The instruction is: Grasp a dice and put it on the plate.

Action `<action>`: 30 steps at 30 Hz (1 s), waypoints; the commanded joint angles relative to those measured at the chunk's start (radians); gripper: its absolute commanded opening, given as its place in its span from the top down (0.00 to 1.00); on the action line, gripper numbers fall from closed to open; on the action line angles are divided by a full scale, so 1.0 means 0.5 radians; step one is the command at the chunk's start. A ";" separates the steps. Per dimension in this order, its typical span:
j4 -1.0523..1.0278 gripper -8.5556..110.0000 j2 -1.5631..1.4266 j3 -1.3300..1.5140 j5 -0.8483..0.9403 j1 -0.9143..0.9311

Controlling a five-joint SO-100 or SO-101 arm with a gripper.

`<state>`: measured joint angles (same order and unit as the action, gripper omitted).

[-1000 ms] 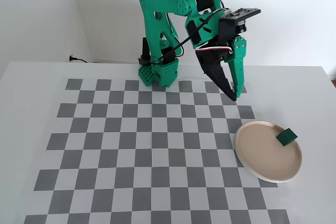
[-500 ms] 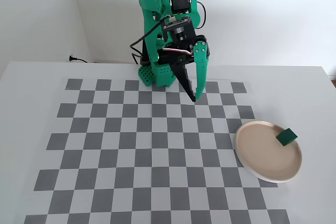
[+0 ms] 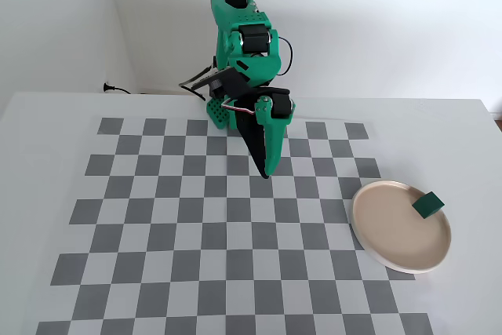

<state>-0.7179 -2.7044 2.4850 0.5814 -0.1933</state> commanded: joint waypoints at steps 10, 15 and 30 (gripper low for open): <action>-0.025 0.96 -0.160 0.120 -0.540 0.031; -0.160 0.96 -0.239 0.144 -0.699 0.049; -0.439 0.96 -0.482 0.319 -0.914 0.061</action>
<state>-0.9311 -2.9146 2.6523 0.1365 -0.1703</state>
